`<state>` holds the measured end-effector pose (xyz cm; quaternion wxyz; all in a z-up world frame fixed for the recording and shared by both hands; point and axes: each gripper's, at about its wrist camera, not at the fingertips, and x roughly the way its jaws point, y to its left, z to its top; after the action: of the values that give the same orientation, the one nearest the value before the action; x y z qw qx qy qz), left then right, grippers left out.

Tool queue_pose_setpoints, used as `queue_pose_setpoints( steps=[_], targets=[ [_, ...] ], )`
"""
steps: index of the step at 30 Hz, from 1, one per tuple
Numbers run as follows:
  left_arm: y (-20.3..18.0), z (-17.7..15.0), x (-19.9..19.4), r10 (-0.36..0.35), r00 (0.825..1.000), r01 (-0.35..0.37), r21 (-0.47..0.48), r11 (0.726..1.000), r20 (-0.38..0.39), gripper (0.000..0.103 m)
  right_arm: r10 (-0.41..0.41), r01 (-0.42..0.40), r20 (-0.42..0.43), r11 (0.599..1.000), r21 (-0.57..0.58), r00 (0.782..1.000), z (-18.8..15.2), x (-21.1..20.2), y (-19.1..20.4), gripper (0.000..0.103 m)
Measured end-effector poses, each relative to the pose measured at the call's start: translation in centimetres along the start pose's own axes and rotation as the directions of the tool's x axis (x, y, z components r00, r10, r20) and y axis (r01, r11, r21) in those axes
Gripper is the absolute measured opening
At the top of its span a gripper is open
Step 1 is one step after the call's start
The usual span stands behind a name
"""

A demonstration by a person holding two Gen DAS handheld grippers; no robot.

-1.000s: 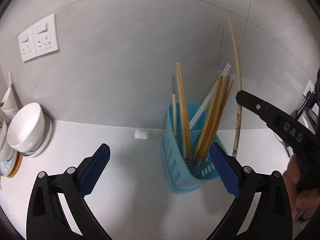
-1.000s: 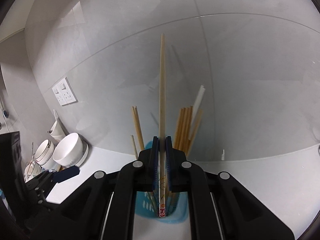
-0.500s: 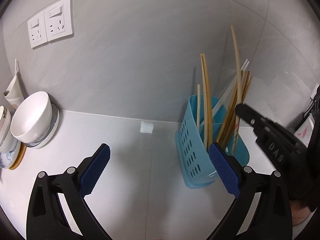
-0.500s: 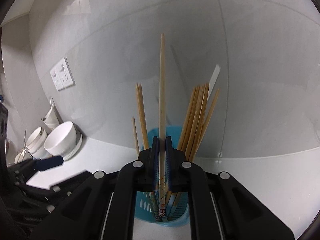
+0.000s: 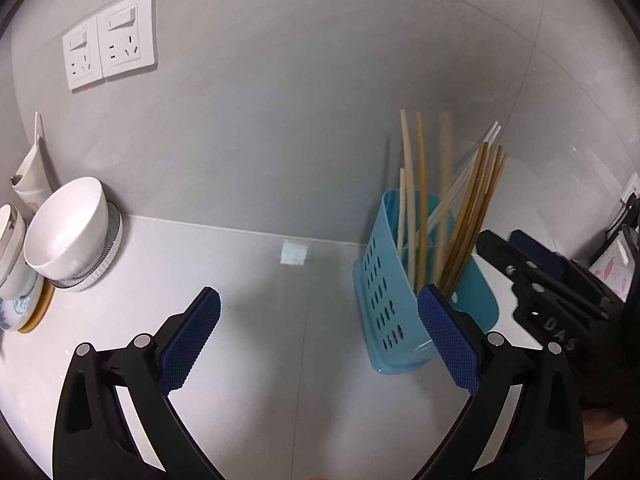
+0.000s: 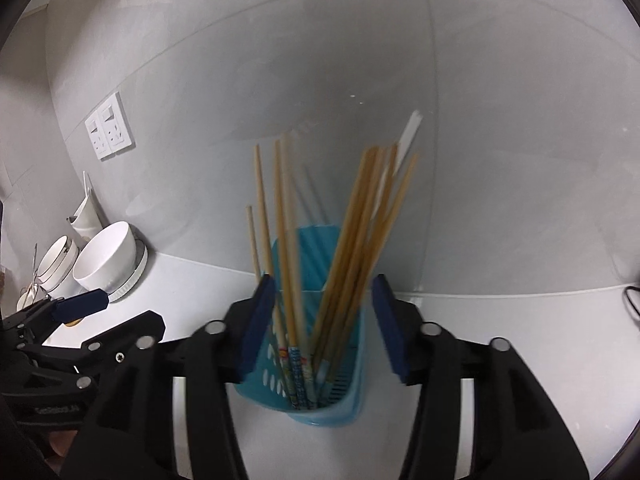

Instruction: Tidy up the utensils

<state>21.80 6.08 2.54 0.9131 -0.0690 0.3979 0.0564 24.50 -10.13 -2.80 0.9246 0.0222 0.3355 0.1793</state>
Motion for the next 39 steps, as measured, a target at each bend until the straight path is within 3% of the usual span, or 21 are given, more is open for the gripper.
queue_pose_setpoints(
  steps=[4,12,22,39],
  targets=[
    [-0.5,-0.1,-1.5,0.011,1.0,-0.011,0.004,1.0,0.025,0.097,-0.021,0.022,-0.004,1.0,0.002,1.0,0.4,-2.1,-0.8,0.076],
    [-1.1,-1.2,-4.0,-0.013,1.0,0.013,-0.002,1.0,0.02,0.097,-0.056,0.056,-0.022,0.998,-0.003,0.998,-0.5,-6.5,-1.7,0.095],
    [-2.5,-3.7,-5.6,-0.02,0.999,0.022,0.043,0.999,-0.035,0.097,-0.109,0.108,-0.127,0.994,-0.017,0.986,-3.8,-9.1,-2.3,0.095],
    [-3.1,-4.0,-6.2,-0.039,0.999,0.04,0.04,0.998,-0.035,0.097,-0.13,0.131,-0.136,0.991,-0.004,0.982,-4.0,-9.9,-2.6,0.095]
  ],
)
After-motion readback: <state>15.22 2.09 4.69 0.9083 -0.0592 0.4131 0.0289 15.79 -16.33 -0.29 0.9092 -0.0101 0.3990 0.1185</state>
